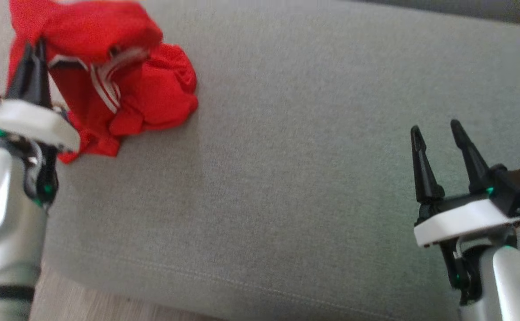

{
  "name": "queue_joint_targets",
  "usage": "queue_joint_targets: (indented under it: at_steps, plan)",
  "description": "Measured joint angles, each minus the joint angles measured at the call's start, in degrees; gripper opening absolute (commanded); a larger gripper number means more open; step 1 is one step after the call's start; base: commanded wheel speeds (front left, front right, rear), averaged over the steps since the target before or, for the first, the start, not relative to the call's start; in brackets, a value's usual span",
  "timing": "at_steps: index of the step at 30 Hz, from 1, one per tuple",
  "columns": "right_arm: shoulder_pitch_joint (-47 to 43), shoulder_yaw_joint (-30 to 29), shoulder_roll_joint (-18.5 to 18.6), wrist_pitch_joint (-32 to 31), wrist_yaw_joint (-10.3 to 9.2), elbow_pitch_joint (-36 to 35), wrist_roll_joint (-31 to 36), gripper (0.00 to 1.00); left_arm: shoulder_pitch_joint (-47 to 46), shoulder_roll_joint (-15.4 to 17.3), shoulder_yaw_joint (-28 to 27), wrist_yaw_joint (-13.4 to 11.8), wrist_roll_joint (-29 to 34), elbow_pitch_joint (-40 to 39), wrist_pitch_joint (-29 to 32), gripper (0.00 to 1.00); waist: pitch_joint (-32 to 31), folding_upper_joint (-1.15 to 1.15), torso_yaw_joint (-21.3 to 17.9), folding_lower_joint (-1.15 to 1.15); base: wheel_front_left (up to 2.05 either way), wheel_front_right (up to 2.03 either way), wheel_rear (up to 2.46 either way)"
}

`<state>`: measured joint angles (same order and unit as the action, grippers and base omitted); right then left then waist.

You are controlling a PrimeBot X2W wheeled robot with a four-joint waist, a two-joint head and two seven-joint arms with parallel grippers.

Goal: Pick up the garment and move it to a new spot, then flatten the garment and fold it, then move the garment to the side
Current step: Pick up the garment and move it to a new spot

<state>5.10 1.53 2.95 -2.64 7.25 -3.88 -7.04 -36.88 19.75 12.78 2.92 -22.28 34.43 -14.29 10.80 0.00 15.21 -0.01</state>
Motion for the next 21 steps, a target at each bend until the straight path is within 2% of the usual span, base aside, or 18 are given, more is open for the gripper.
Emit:
queue_joint_targets:
  at_steps: [1, 8, 12, 21]
  plan:
    - [0.00, 0.00, 0.00, 0.00, 0.00, 0.00, 0.00, 1.00, 0.00, 0.00, 0.00, 0.00, 0.00, 0.00, 0.00, 0.00, 0.00, 0.00, 0.00, 0.00, 0.00, 0.00, 0.00]
    - [-3.63, -0.54, -0.25, 0.54, 0.00, 0.16, -2.36, 1.00, 10.93, -0.73, 2.90, -2.49, 1.59, -14.28, 0.64, 0.00, -4.87, 0.00, -3.43, 0.00, 0.00, 0.00, 0.00]
    - [-4.77, -0.60, -0.32, 0.27, 0.00, 0.03, -2.97, 1.00, 15.07, -3.02, 5.64, -3.47, 1.96, -20.70, 2.57, 0.00, -5.87, 0.00, -6.85, 0.00, 0.00, 0.00, 0.00]
    - [-4.50, 0.43, -0.37, -0.14, 0.00, -0.85, -3.72, 1.00, 16.77, -10.57, 11.96, -2.26, 0.49, -20.69, 3.59, 0.00, -5.05, 0.00, -17.25, 0.00, 0.00, 0.00, 0.00]
